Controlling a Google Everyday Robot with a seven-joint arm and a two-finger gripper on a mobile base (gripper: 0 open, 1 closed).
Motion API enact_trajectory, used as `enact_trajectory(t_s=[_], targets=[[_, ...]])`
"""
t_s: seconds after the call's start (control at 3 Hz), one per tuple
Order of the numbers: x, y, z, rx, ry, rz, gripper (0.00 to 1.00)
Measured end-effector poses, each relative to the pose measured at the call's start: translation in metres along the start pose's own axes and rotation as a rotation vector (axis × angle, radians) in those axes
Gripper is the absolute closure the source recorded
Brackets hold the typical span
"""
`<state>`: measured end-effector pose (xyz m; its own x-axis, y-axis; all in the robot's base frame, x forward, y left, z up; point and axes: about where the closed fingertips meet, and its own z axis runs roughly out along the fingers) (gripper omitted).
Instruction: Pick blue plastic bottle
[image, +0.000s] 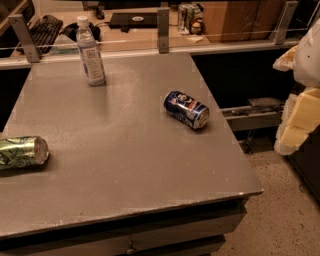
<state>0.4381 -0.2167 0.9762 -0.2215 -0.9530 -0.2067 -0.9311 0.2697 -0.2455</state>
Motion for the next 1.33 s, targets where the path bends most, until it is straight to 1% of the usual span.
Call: enact_trajectory(t_s=[0.33, 0.67, 1.0, 1.33], targets=[[0.000, 0.000, 0.000, 0.000, 0.000, 0.000, 0.00], [-0.053, -0.022, 0.022, -0.007, -0.112, -0.023, 0.00], [-0.108, -0.048, 0.039, -0.005, -0.206, -0.053, 0.00], [-0.177, -0.088, 0.049, -0.002, -0.316, -0.051, 0.00]])
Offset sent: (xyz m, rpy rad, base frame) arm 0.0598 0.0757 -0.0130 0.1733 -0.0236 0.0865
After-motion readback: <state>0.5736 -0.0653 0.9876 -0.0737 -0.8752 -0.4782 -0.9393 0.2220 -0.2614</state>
